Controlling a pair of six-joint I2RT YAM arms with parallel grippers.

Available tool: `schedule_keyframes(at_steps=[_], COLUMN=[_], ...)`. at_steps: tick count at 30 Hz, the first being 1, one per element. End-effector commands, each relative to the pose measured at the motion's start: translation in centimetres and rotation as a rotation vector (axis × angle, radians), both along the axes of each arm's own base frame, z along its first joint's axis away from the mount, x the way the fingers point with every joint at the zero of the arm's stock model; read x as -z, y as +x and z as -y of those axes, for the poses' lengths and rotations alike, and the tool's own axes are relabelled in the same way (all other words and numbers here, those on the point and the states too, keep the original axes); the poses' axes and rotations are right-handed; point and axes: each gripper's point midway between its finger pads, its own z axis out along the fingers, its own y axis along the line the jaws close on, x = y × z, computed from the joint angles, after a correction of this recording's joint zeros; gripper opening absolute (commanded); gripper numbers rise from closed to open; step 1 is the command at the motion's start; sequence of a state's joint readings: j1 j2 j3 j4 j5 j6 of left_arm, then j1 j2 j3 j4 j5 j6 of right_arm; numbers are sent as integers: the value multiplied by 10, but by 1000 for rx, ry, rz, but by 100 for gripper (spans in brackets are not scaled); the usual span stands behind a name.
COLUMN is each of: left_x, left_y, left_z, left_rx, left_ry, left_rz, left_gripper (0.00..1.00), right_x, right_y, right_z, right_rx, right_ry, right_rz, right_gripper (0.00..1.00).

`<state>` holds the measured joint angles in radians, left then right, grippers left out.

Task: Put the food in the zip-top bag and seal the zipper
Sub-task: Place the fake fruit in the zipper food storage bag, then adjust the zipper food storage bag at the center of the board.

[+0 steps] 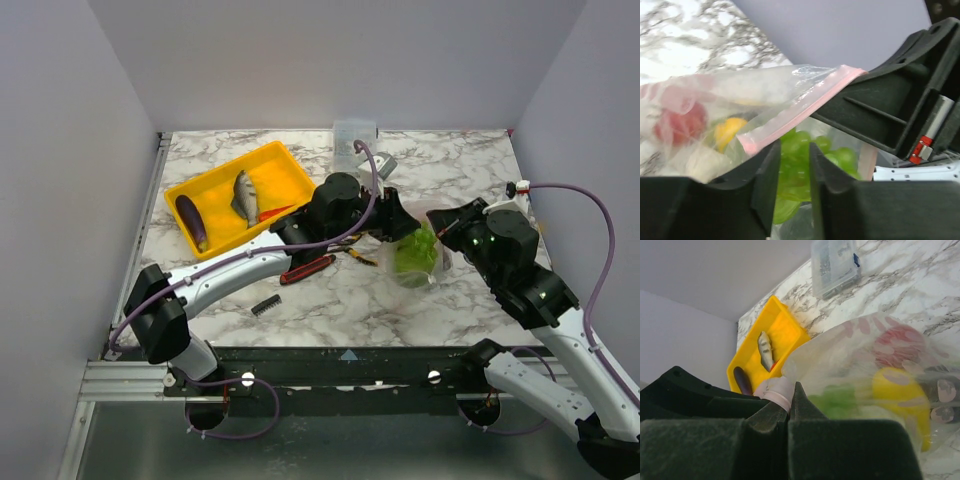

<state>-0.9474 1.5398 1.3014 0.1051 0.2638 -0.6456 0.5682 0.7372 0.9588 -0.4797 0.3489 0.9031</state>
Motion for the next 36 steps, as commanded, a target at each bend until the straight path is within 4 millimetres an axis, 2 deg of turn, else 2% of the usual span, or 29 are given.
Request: schedule_keyframes(at_steps=[1,3,4,7,11,15,18,20,22,26,29,31,33,35,36], left_x=[17,21,22,14,-9,-16,-10,1,14,29,42,48,48,42,36], left_y=[18,16,13,-1,-33,-52,-60,-63,-65,-75,-75,-79,-84,-88,-91], left_z=[-16,-20,-22,-29,-43,-64,-73,-73,-67,-50,-45,-42,-36,-28,-25], left_rx=[-160,-170,-161,-112,-7,25,18,18,28,106,118,145,192,248,277], left_ry=[167,180,187,177,114,81,75,73,83,35,27,20,19,14,5], left_rz=[-11,-30,-34,-28,-9,-8,-53,-109,-179,-264,-288,-303,-314,-313,-304], left_gripper=[39,55,58,59,53,52,55,57,57,58,58,55,47,23,7], right_x=[-34,-31,-30,-28,-28,-28,-27,-25,-26,-25,-25,-25,-24,-26,-28], right_y=[1,3,3,4,5,5,5,5,5,5,3,1,0,-1,-1], right_z=[-4,-3,-2,0,6,10,11,10,9,7,8,10,12,16,20], right_rx=[-2,6,10,21,46,59,59,55,49,40,36,39,45,53,64], right_ry=[81,73,65,52,25,3,-2,-3,-2,-3,-5,-6,-11,-33,-52], right_rz=[78,72,70,63,69,71,70,67,69,66,65,65,66,75,82], right_gripper=[0,0,0,0,0,0,0,0,0,0,0,0,0,0,0])
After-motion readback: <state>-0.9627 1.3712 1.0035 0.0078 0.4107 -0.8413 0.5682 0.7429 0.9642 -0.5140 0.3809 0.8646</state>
